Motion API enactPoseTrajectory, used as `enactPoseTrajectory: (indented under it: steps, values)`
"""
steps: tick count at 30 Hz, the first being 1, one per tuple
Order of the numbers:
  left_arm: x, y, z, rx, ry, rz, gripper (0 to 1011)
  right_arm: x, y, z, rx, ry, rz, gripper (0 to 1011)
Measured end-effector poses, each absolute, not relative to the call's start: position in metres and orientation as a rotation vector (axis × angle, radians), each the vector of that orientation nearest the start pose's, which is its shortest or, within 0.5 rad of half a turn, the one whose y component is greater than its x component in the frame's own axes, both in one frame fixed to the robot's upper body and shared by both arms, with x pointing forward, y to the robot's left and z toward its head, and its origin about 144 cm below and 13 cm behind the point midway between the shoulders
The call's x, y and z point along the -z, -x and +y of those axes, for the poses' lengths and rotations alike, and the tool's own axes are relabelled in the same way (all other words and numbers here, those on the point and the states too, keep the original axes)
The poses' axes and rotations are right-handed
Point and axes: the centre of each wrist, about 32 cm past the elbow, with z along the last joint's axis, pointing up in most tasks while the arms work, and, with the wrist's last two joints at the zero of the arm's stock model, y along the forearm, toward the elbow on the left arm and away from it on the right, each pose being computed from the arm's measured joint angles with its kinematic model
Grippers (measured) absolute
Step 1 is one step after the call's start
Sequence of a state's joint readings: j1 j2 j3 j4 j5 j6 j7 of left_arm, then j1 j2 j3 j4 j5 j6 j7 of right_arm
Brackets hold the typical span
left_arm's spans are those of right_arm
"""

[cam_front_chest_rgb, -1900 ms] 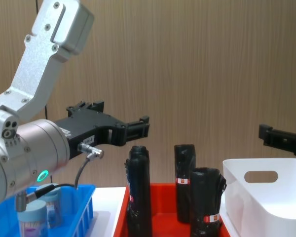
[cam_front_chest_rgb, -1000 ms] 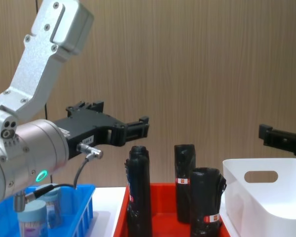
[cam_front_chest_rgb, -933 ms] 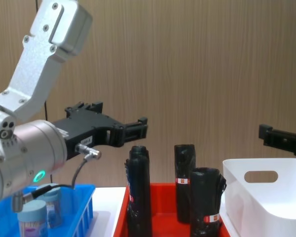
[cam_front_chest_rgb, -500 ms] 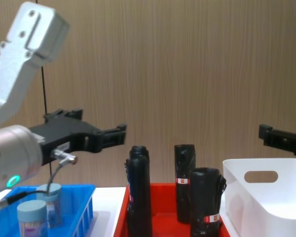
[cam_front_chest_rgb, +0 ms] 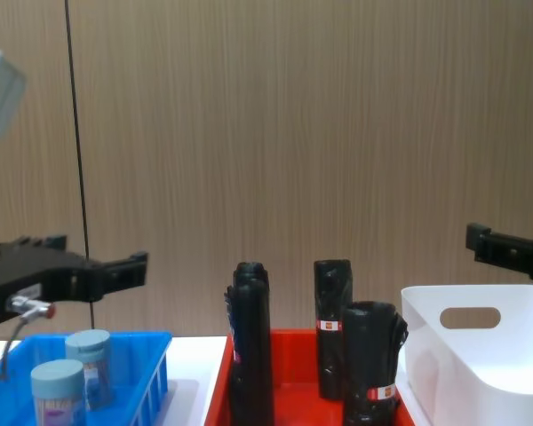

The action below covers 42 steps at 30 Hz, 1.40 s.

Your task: Pick the cotton swabs from the blue box and place them into the white box.

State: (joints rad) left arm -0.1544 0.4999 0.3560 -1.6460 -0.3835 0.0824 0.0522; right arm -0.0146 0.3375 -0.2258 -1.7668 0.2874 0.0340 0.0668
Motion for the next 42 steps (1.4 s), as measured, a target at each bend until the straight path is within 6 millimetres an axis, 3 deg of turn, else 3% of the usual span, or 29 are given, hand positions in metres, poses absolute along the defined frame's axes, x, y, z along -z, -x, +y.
enactPoseTrajectory:
  steps: [18, 42]
  values:
    - [-1.186, -0.491, 0.289, -1.343, -0.181, 0.072, 1004, -1.189, -0.443, -0.237, 1.229, -0.026, -0.075, 1002]
    - [-1.171, -0.523, 0.304, -1.412, -0.296, 0.215, 1004, -1.189, -0.443, -0.237, 1.23, -0.026, -0.075, 1002]
